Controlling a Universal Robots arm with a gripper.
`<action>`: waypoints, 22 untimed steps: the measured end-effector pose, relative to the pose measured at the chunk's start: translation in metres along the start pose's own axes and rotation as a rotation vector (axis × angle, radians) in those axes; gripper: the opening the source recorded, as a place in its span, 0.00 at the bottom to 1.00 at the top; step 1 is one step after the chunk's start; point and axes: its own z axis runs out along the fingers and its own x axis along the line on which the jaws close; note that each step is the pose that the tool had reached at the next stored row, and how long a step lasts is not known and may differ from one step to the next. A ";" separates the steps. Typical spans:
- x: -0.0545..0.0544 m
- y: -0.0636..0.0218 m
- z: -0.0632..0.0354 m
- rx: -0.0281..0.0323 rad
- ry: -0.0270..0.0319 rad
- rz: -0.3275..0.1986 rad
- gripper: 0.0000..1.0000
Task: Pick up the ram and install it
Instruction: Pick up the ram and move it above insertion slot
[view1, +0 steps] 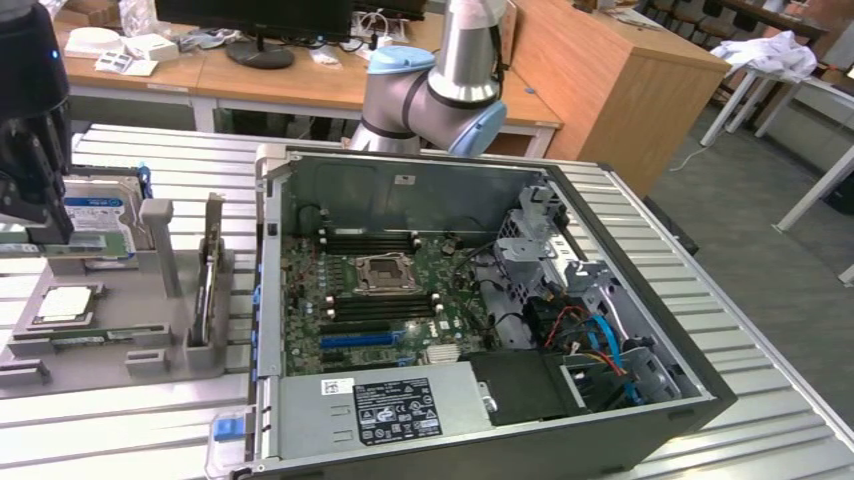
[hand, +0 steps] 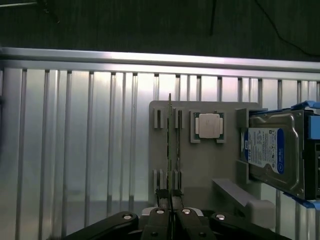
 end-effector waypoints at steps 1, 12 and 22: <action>0.000 0.0000 -0.0014 0.0000 0.0000 0.000 0.12; -0.001 0.0005 -0.0163 0.0000 0.0001 0.000 0.12; -0.001 0.0003 -0.0194 -0.0006 0.0000 0.000 0.12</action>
